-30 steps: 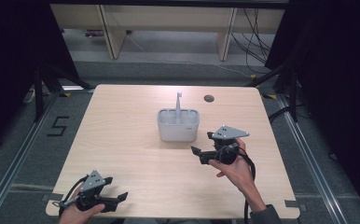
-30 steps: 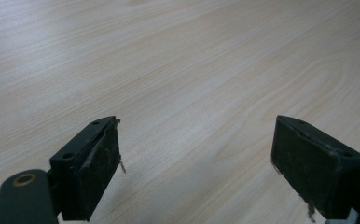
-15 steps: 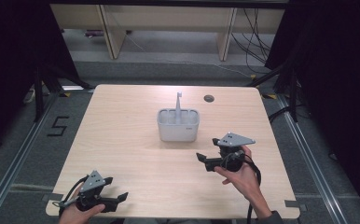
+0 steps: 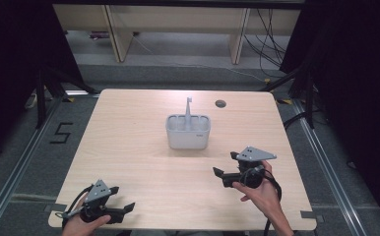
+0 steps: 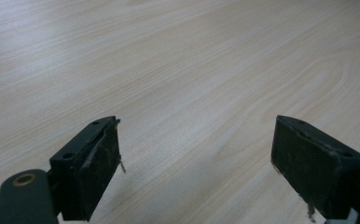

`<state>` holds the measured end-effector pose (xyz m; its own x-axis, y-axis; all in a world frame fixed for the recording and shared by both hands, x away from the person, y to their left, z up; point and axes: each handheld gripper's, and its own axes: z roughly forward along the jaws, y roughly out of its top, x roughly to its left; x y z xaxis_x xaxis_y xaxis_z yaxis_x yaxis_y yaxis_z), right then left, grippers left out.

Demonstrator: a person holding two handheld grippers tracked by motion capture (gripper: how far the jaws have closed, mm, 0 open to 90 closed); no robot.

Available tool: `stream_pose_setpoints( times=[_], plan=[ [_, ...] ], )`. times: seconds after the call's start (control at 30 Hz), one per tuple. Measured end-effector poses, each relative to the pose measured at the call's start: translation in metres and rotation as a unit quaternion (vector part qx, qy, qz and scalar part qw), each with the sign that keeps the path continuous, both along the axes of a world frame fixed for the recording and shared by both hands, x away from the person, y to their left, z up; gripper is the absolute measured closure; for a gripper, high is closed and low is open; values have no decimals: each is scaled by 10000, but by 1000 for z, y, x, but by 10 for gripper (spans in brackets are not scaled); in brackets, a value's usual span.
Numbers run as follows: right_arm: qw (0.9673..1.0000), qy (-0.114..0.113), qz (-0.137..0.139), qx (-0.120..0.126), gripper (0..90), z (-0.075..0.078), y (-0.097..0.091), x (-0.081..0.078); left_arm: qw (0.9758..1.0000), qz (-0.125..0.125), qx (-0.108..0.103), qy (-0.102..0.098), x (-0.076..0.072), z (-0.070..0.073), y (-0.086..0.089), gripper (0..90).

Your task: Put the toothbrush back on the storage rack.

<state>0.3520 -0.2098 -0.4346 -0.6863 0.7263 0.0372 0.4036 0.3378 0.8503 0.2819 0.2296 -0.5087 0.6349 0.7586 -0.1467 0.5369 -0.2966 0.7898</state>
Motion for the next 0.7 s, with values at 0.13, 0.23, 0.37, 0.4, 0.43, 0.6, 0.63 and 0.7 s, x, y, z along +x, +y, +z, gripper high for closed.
stream_pose_setpoints(
  times=[0.13, 0.23, 0.37, 0.4, 0.43, 0.6, 0.63, 0.7],
  plan=[
    [9999, 135, 4, 51, 162, -4, -2, -5, 10000, -4, 12, -6, 0, 0, 0, 148],
    [9999, 124, 25, 21, 161, -8, -3, -7, 10000, 17, 41, -8, 0, 1, 0, 148],
    [9999, 131, 64, 9, 160, -12, -4, -10, 9998, -79, 199, -2, 0, 2, 3, 148],
    [9995, 283, -20, 105, 160, -12, -3, -13, 9998, -68, 180, -6, 0, 1, 2, 148],
    [9999, 122, 49, -13, 160, -13, -5, -11, 9998, -65, 178, -6, 0, 1, 2, 148],
    [9999, 154, 59, -29, 160, -18, -7, -14, 9998, -66, 190, 1, -1, 2, 2, 148],
    [9995, 320, 3, 30, 161, -19, -6, -17, 9998, -63, 189, 3, -1, 2, 2, 148],
    [9998, 188, 55, -39, 162, -22, -8, -16, 9998, -57, 185, 5, -1, 1, 2, 148]
  ],
)
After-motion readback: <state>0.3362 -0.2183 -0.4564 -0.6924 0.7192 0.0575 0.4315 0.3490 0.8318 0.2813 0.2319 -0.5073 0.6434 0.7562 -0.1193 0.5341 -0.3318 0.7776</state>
